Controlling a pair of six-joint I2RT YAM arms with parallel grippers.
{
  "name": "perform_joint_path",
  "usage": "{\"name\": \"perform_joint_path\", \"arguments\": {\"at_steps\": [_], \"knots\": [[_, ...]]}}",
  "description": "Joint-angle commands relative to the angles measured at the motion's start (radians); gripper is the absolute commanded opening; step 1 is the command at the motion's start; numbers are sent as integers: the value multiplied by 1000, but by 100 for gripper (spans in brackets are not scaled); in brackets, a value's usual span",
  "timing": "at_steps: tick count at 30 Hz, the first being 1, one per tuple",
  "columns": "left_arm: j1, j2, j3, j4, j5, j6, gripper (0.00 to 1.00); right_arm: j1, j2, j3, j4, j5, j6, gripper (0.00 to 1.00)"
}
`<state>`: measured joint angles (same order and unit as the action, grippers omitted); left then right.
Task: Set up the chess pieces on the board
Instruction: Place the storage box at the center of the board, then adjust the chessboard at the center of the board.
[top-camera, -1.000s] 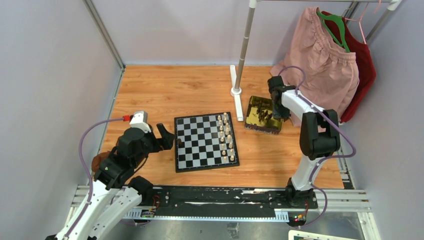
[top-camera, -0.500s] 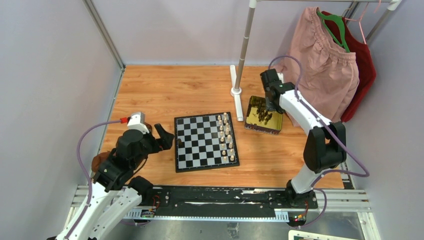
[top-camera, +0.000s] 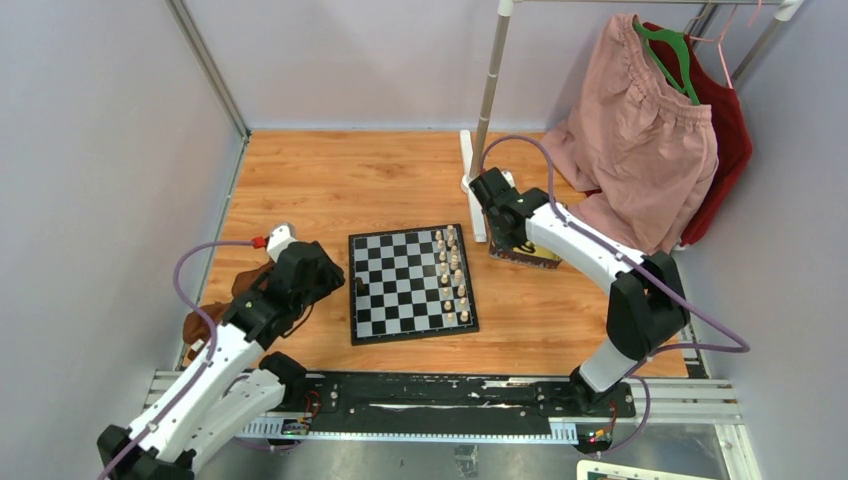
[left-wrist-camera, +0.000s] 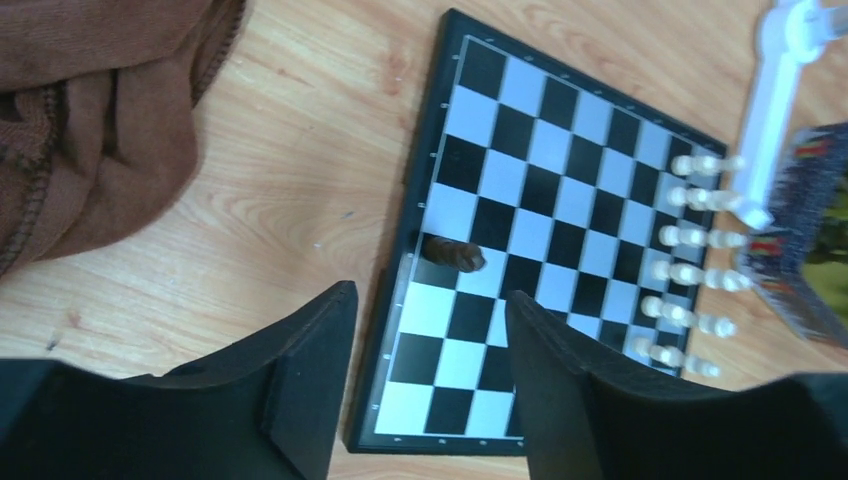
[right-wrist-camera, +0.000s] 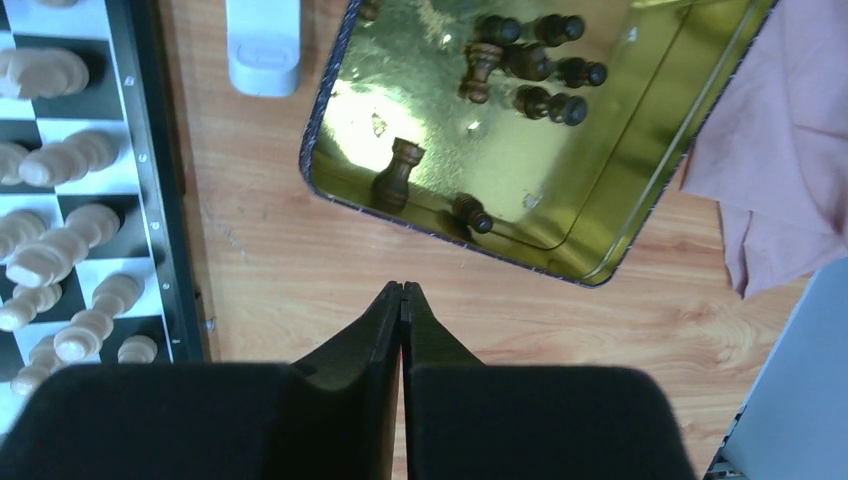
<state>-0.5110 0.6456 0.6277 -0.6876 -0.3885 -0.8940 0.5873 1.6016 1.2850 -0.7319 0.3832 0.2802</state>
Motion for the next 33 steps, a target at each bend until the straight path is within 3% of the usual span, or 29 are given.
{"name": "perform_joint_path", "arguments": {"at_steps": [1,7,14,33], "knots": [[-6,91,10,35,-96,-135,58,37,6,-38,-6,-46,14,2],[-6,160,-19,57,-122,-215,36,65,25,-76,25,-109,21,0],[-6,236,-57,92,-121,-255,22,88,62,-101,80,-159,43,0],[17,366,-161,196,-50,-301,15,129,145,-160,187,-238,89,0]]}}
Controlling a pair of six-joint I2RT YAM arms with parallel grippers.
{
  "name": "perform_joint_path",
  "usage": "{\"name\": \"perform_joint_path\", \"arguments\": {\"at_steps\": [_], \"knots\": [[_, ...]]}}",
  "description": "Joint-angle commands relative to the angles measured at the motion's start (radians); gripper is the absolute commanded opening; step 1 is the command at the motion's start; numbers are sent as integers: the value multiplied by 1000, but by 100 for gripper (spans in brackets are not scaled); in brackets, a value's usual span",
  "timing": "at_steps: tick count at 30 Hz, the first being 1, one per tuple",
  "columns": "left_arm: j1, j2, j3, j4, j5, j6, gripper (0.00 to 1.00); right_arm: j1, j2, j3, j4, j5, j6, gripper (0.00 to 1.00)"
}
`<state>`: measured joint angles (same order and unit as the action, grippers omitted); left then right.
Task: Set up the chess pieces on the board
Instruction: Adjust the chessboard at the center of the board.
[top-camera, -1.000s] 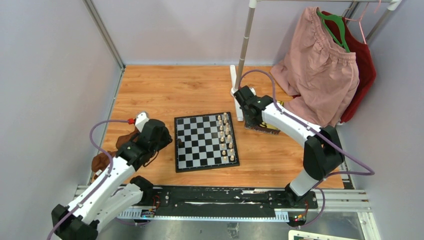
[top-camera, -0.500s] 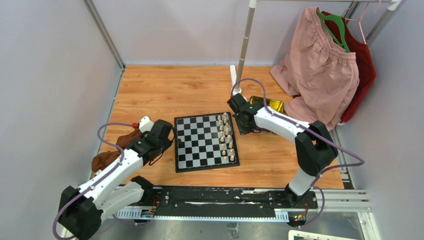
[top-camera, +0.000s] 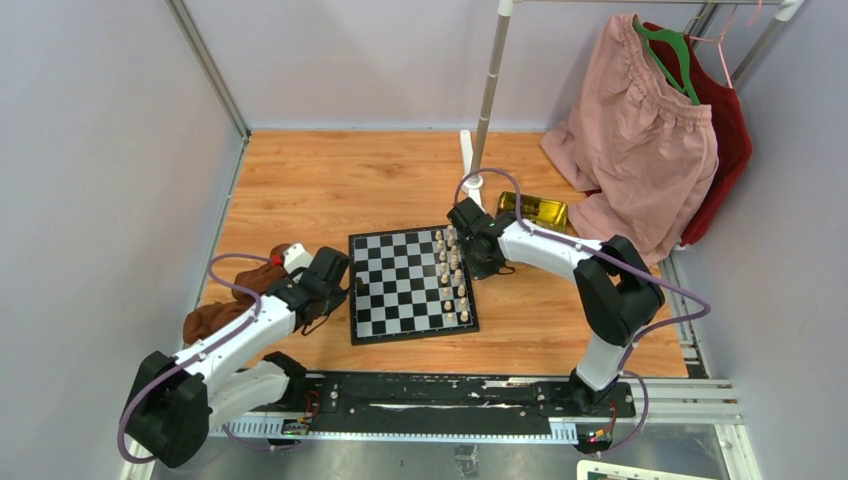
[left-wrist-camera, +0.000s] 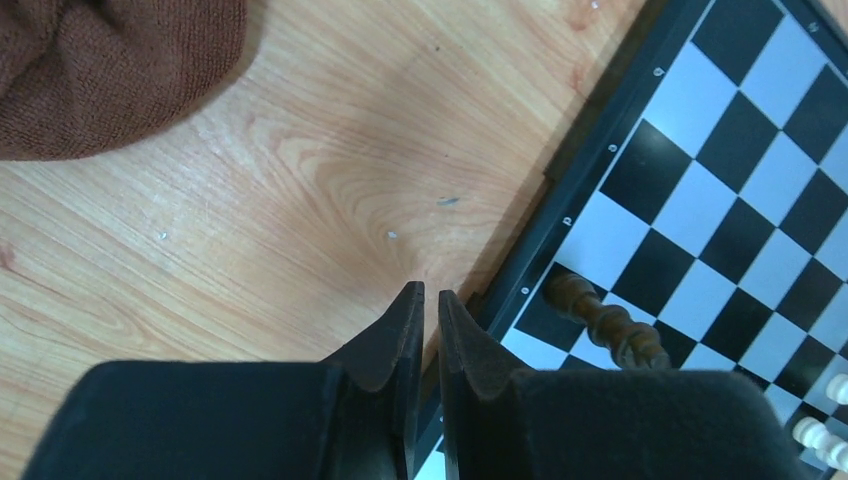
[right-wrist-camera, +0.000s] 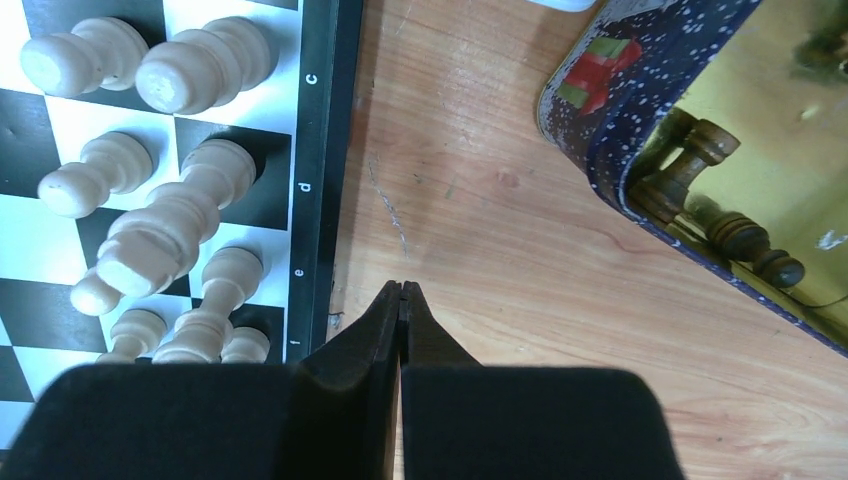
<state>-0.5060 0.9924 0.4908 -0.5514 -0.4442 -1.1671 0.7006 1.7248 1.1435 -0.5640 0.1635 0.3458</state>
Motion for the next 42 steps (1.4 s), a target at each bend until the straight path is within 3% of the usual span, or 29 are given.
{"name": "perform_joint_path", "arguments": {"at_steps": [1,19,42], "knots": [[16,28,-28,67,13,-27,15,16,26,-20,23,-22,24,0],[63,142,-42,246,111,2,15,29,69,-9,62,-122,47,0],[150,253,80,301,135,69,15,31,159,112,69,-180,30,0]]}}
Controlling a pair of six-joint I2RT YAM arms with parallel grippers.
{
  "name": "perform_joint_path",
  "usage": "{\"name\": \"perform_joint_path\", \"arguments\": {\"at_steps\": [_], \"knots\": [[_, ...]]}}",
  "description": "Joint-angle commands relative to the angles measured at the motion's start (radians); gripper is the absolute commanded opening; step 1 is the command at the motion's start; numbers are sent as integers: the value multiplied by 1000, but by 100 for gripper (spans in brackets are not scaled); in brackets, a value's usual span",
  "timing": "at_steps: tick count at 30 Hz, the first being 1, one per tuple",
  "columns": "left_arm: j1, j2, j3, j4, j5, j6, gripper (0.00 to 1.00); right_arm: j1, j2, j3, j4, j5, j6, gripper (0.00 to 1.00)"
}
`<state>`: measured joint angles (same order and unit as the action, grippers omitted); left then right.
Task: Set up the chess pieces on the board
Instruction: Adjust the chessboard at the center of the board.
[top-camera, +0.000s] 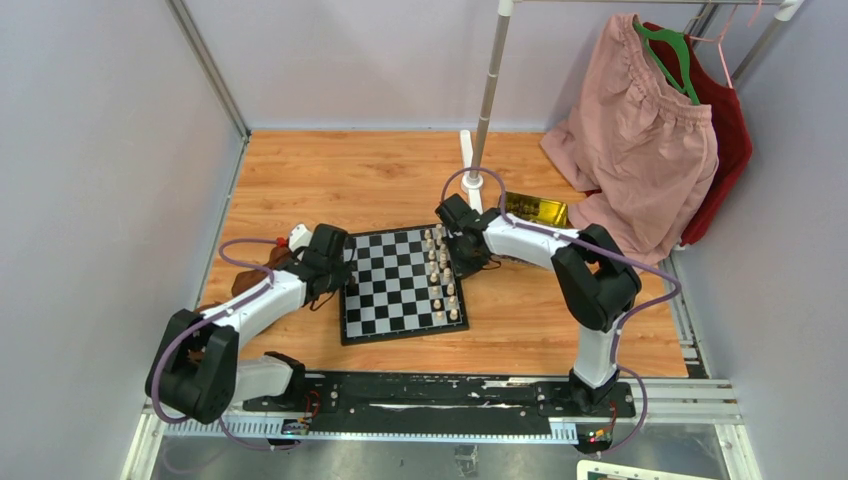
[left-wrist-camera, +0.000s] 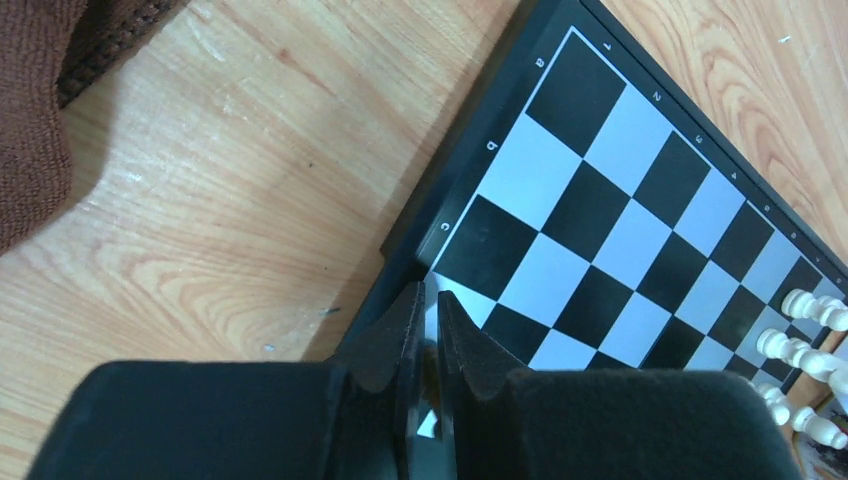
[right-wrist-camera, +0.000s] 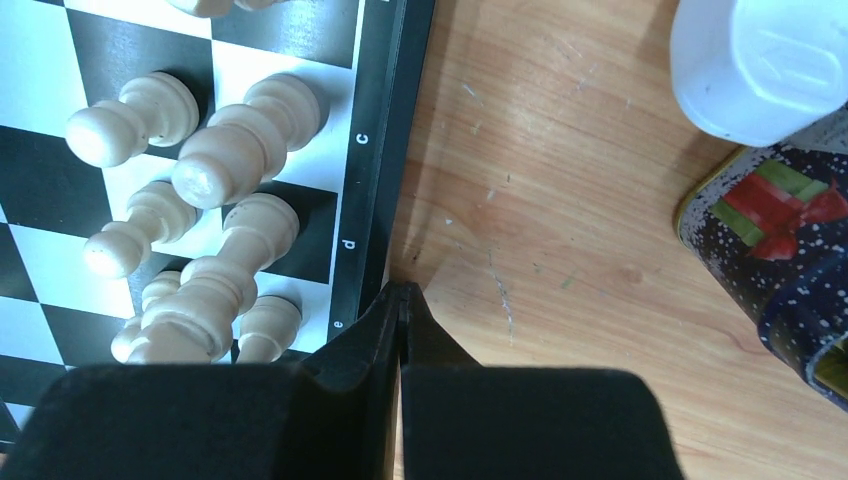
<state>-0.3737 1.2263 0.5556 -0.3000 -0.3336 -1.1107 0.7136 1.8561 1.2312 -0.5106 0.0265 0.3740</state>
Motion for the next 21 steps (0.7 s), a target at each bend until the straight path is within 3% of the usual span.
{"name": "perform_joint_path", "arguments": {"at_steps": [1,21], "knots": [[21,23,15,60,30,12,15,17,31,28,15,-43,1,0],[110,-18,57,-21,-36,82,13,-9,47,71,-15,9,-41,0]]}}
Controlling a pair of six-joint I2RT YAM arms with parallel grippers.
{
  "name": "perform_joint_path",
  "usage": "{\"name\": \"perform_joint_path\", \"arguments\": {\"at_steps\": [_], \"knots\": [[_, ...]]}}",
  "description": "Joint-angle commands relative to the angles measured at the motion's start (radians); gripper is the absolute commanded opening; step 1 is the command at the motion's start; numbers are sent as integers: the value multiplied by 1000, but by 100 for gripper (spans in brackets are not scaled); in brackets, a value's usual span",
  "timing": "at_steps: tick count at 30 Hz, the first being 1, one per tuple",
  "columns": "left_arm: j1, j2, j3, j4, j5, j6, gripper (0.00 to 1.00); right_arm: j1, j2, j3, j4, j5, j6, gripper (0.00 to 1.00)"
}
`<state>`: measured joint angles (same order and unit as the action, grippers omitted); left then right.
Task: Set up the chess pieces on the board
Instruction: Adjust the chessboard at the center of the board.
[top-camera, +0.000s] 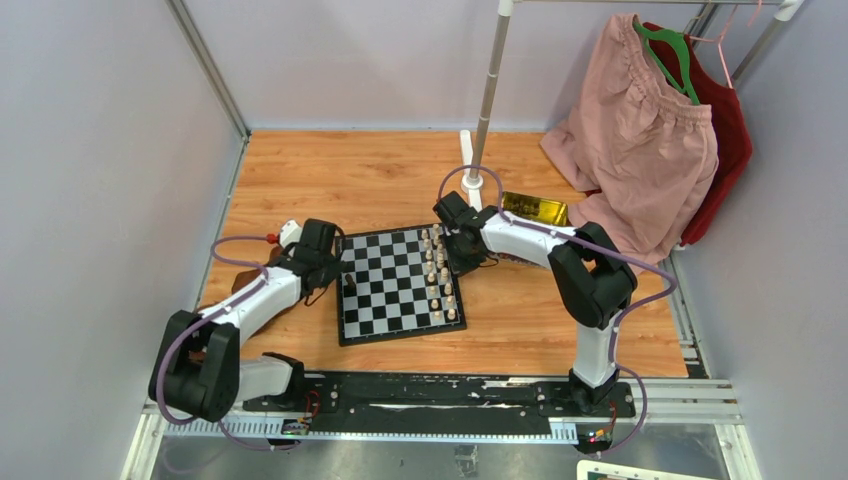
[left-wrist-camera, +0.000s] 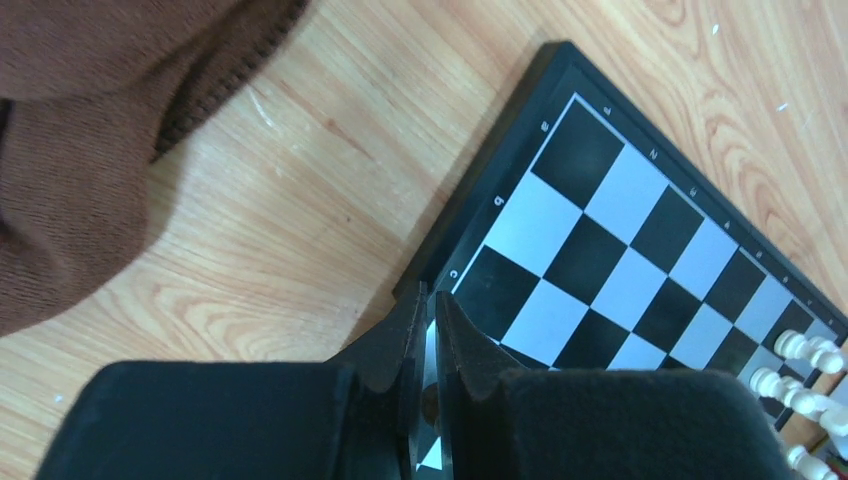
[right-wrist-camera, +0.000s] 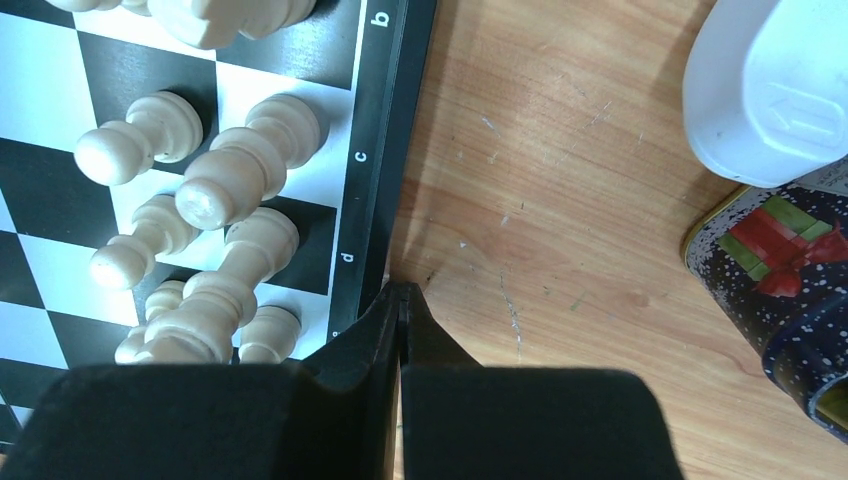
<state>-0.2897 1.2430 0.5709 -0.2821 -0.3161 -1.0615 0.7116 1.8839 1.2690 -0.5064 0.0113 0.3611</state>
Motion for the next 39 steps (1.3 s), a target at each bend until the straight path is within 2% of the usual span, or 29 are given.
{"name": "perform_joint_path", "arguments": {"at_steps": [1,6,13,20,22,39], "knots": [[30,-43,51,-51,-62,41,14,-9,17,33,-21,28,-30,0],[34,-78,53,-93,-80,48,16,-13,4,24,-22,32,-33,0],[36,-134,-51,-68,-70,-10,19,-12,-19,-10,-13,35,-30,1],[50,-109,-99,46,-38,-51,45,-12,-25,-16,-12,38,-37,4],[58,-92,-100,70,-24,-55,50,-12,-24,-17,-12,38,-37,5],[84,76,-74,218,103,-148,44,-22,-4,-9,-10,37,-42,5]]}}
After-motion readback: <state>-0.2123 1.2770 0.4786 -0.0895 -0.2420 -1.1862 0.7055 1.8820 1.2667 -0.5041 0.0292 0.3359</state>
